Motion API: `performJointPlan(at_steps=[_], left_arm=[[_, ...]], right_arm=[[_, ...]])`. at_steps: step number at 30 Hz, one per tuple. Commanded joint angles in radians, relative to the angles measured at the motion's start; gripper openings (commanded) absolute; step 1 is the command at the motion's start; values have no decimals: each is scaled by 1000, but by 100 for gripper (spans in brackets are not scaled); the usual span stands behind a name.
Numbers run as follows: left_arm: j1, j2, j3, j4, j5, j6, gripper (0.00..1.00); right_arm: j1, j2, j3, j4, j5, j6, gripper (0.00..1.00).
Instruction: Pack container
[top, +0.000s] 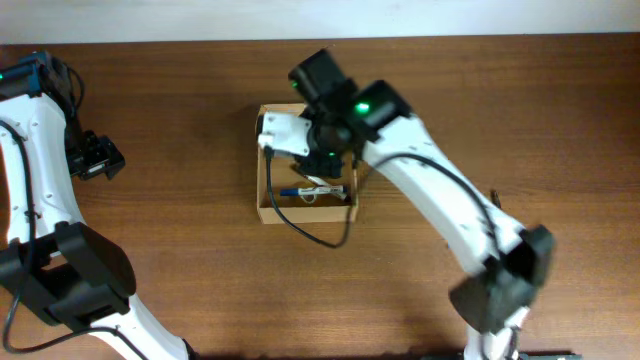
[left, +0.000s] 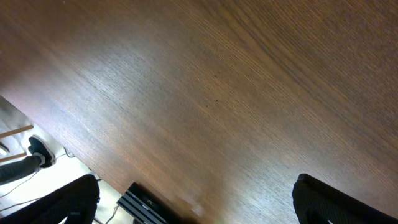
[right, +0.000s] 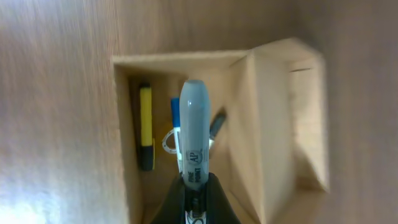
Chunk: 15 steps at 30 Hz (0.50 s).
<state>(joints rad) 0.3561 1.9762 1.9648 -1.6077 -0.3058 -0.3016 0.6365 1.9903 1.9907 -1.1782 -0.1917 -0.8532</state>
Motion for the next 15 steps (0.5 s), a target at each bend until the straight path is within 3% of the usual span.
performJointPlan(at_steps=[1, 12, 14, 15], left_arm=[[6, 8, -2, 0, 0, 11, 100], [6, 8, -2, 0, 0, 11, 100], [6, 8, -2, 0, 0, 11, 100], [6, 8, -2, 0, 0, 11, 100]], right_arm=[[-5, 109, 4, -4, -15, -86, 4], [20, 300, 4, -14, -19, -64, 5], [19, 299, 4, -11, -18, -20, 56], [20, 299, 6, -13, -7, 17, 64]])
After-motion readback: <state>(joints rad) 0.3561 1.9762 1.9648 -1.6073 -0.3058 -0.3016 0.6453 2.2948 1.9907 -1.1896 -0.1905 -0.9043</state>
